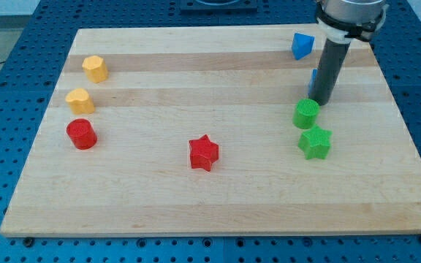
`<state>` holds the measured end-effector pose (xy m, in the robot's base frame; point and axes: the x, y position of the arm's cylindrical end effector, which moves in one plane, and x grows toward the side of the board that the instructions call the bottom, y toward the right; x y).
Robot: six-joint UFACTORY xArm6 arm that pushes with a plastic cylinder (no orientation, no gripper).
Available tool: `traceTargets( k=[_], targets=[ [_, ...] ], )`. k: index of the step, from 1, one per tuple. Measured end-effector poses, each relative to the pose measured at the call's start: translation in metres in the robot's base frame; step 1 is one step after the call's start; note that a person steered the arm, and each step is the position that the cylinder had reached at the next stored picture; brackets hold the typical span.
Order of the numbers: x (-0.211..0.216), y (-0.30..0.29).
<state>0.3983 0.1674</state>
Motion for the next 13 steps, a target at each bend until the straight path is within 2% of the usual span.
traceTargets(
  k=[1, 2, 3, 5, 6, 9, 11, 12, 13],
  targets=[
    [0.000, -0.019],
    [0.005, -0.086],
    [0.036, -0.152],
    [0.099, -0.114],
    [0.094, -0.064],
    [0.059, -0.047],
    [0.058, -0.006],
    [0.065, 0.015],
    [0.115, 0.006]
  ],
)
